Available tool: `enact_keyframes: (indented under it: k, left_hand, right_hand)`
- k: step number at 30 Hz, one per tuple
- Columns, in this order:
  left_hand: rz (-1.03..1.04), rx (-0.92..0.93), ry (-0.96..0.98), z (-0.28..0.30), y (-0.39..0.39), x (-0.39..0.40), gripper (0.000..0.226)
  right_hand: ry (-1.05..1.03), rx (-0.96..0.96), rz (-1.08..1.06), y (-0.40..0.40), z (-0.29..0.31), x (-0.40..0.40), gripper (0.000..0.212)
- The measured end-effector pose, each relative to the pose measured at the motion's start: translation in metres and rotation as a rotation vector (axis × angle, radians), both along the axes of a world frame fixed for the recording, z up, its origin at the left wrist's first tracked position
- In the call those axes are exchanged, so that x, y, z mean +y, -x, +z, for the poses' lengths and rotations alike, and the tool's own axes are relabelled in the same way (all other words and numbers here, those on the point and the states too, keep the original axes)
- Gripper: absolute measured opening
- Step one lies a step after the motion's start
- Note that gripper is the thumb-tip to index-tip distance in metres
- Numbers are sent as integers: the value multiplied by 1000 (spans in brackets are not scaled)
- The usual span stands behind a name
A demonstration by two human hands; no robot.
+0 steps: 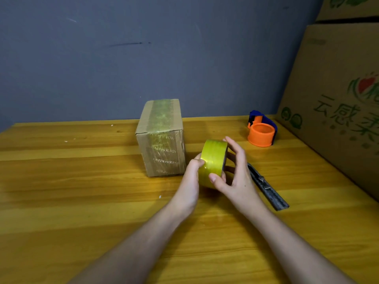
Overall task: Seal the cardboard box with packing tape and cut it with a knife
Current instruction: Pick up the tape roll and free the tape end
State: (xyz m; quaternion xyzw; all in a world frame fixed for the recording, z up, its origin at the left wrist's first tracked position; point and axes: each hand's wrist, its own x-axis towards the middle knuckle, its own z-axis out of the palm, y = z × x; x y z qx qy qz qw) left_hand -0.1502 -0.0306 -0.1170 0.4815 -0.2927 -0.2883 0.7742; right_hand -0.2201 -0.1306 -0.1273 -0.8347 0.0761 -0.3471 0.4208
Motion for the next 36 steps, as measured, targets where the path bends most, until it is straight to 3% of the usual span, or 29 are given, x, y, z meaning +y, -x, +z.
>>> enact_keyframes:
  k: [4, 12, 20, 24, 36]
  left_hand:
    - [-4, -16, -14, 0, -2, 1, 51]
    - [-17, -65, -20, -1, -2, 1, 45]
    - [-38, -38, -33, -1, -3, 1, 58]
    - [-50, -69, -35, -1, -3, 1, 44]
    - [-49, -112, -70, -3, -3, 1, 39]
  right_hand:
    - [21, -17, -1, -1, 0, -1, 87]
    - [45, -28, -11, 0, -1, -3, 85]
    - [22, -17, -3, -1, 0, -1, 86]
    - [39, -26, -6, -1, 0, -2, 86]
    - [-26, -24, 13, -1, -2, -4, 84]
